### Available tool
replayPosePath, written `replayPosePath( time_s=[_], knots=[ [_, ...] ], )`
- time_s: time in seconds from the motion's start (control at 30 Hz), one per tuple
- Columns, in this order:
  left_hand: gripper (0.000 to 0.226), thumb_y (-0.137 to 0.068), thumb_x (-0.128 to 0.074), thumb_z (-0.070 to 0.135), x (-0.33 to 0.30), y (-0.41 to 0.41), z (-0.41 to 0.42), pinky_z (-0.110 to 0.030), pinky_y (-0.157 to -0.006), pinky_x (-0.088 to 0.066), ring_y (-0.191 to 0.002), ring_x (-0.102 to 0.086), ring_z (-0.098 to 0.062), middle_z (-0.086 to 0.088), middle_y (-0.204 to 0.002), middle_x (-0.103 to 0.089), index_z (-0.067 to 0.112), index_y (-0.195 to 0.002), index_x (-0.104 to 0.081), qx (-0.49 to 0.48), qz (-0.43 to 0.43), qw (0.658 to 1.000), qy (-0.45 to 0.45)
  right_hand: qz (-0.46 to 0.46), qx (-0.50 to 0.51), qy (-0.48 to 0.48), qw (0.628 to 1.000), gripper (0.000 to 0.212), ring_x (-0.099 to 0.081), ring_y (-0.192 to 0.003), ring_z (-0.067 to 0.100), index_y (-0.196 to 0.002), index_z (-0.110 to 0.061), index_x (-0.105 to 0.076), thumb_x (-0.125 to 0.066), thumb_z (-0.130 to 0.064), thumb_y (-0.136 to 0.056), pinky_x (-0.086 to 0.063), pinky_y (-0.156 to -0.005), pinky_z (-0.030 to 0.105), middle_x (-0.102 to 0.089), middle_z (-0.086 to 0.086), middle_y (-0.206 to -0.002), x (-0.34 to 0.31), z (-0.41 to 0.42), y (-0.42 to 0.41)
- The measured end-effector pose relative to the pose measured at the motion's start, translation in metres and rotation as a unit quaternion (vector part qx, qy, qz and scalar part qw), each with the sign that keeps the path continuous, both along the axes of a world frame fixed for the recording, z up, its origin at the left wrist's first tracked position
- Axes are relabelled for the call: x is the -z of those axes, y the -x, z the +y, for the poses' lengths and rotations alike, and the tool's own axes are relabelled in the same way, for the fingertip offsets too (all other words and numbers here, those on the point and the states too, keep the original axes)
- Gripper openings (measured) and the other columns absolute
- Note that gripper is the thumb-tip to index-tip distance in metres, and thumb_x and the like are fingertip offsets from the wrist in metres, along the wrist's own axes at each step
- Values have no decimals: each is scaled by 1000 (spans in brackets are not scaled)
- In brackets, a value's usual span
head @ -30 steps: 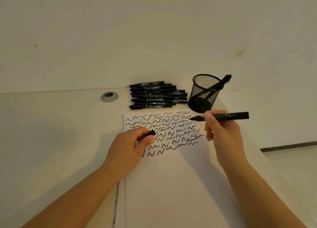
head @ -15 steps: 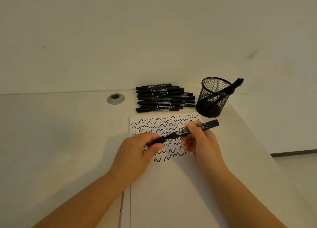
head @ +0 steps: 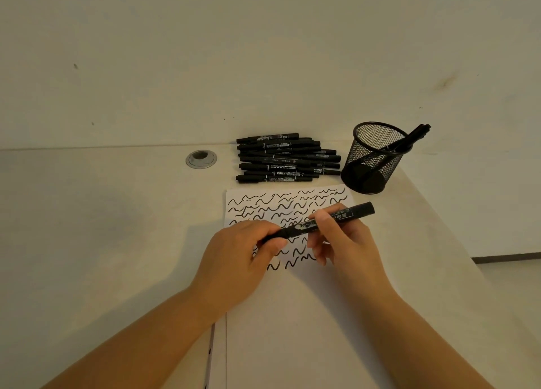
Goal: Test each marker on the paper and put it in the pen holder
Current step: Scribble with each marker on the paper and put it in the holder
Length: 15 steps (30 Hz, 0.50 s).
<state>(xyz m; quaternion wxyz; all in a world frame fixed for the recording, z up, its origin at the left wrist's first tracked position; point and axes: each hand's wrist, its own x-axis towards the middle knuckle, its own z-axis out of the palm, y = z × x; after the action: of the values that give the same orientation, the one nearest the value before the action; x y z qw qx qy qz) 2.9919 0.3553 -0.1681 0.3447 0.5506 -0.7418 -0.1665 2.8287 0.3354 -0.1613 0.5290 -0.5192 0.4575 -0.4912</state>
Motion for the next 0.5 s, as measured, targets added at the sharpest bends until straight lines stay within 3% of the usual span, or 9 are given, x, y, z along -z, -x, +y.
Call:
replayPosePath(
  time_s=[0.33, 0.5],
  knots=[
    [23, -87, -44, 35, 4, -3, -2, -10, -53, -31, -59, -46, -1, 18, -57, -45, 20, -78, -60, 28, -7, 1000, -7, -28, -25, 19, 999, 18, -50, -49, 11, -74, -16, -56, -51, -24, -90, -43, -47, 20, -59, 1, -54, 6, 0, -3],
    [22, -86, -42, 32, 6, 1, 1, -13, -48, -32, -53, -47, -5, 17, -57, -54, 33, -72, -59, 43, 72, 995, -57, -35, -49, 23, 998, 16, -51, -49, 12, -68, -29, -59, -54, -40, -78, -43, -49, 20, -59, 0, -53, 5, 1, -1]
  ],
)
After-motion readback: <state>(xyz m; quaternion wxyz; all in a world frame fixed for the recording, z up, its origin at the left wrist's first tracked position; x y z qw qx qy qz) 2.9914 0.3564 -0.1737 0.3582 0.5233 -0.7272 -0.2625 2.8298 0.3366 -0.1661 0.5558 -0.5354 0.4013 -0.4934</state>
